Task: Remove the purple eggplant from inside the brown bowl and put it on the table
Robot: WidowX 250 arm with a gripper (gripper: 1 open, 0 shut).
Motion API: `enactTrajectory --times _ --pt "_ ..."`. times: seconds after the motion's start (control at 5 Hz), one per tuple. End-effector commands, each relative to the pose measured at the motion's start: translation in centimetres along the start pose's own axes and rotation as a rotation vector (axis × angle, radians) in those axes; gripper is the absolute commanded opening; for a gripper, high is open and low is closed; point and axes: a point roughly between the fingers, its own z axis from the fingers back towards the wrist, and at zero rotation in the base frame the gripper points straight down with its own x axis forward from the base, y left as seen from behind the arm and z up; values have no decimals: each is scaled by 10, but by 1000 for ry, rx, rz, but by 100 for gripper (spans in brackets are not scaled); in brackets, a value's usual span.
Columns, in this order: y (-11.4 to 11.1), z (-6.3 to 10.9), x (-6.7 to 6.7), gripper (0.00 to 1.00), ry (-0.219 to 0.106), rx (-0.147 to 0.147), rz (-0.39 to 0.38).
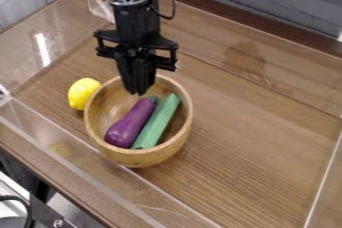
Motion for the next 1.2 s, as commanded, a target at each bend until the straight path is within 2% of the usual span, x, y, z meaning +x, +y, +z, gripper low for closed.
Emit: enactTrajectory --times 0.0,0.4,1.0 --pt "4 0 0 100 -33 12 5" --pt "7 -20 -6 100 -31 24 4" --pt "9 -50 -4 100 -41 26 6"
